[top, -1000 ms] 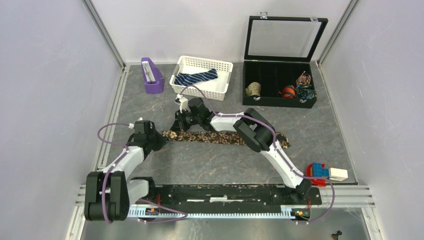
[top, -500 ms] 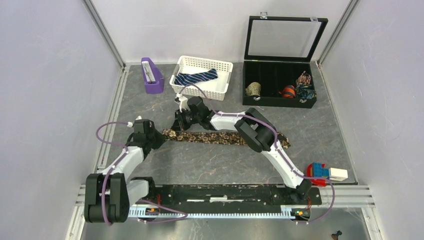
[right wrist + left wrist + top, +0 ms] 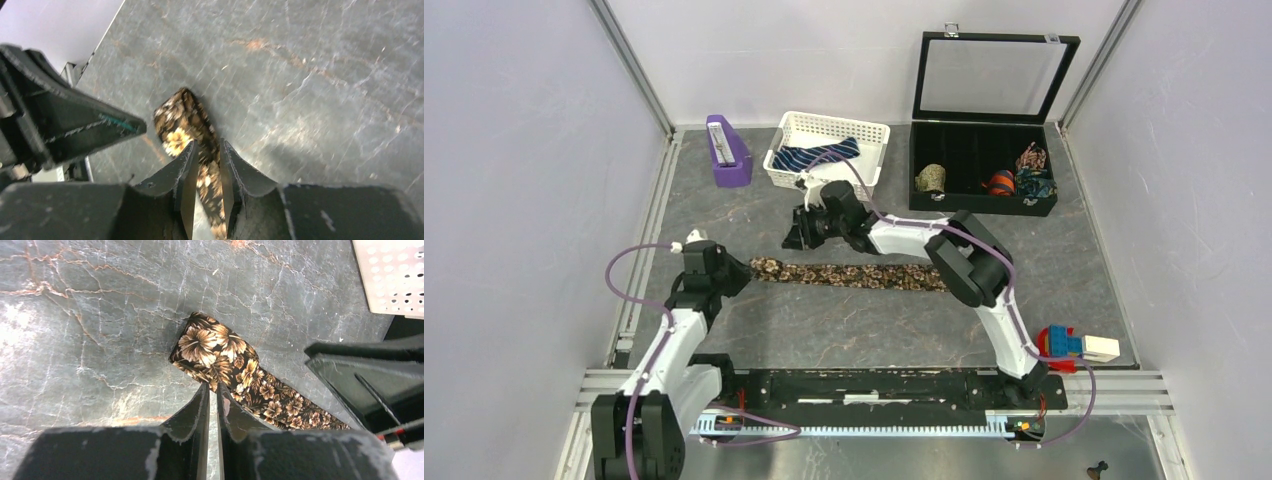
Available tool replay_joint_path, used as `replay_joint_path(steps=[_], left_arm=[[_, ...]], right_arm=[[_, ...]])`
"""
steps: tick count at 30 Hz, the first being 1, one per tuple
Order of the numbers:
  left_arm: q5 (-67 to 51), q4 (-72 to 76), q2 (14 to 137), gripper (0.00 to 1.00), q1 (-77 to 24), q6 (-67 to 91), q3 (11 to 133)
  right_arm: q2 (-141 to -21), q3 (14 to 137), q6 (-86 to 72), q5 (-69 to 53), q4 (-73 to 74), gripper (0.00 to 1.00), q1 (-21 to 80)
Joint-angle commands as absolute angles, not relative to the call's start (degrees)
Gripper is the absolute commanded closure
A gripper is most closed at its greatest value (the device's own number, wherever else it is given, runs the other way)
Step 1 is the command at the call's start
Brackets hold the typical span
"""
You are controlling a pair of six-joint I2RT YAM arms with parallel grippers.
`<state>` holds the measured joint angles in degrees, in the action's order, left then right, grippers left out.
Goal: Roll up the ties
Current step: Roll the tie at the center of the board.
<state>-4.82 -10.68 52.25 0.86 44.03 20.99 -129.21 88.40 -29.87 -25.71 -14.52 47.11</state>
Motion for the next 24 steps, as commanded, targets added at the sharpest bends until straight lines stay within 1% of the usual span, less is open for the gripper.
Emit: replay_joint_path(steps=[1,3,5,6,10,12,14,17,20,21,22,24], left_arm=[[-2.31,-14.65,47.59,0.83,0.75,40.75,22.6],[-0.46,-15.62,46.45,0.81,0.73,39.55,23.32],[2.94,-16.57,46.19,0.76,0.8,38.7,24.06],[3.26,-16.29,46.31,0.76,1.08,38.67,24.13],[-0.53,-8.95,47.01,0.74,2.18,40.61,20.95],[-1.65,-6.28,46.89,0.67,2.22,41.34,19.47],[-0.3,-5.71,46.47,0.6,2.24,41.51,18.84],[1.67,-6.24,46.48,0.58,3.13,41.17,18.68],[0.23,-4.17,46.96,0.57,5.0,40.96,17.59],[-2.01,-2.73,47.06,0.57,5.77,40.77,16.89],[-3.24,-1.23,47.19,0.55,6.18,40.37,16.35],[-5.68,2.16,47.37,0.47,6.87,39.7,15.22]], right_arm=[[-120.32,80.64,-31.1,-24.92,-21.85,0.71,49.48],[-119.69,79.39,-31.93,-25.2,-23.37,0.71,50.68],[-120.02,79.44,-32.91,-25.49,-24.29,0.71,51.51],[-120.3,79.62,-33.48,-25.58,-24.82,0.72,51.74],[-123.11,82.44,-36.13,-25.5,-25.66,0.75,52.11],[-124.65,83.95,-36.93,-25.24,-25.43,0.76,52.12],[-125.84,84.36,-37.79,-24.91,-25.65,0.77,52.12],[-127.52,83.89,-38.66,-24.83,-26.81,0.78,52.2],[-129.11,84.17,-38.67,-24.81,-27.16,0.78,52.2],[-129.55,84.35,-38.67,-24.89,-27.08,0.79,52.17],[-130.01,84.59,-38.51,-24.97,-26.99,0.79,52.22],[-130.64,84.73,-38.46,-24.96,-26.91,0.79,52.15]])
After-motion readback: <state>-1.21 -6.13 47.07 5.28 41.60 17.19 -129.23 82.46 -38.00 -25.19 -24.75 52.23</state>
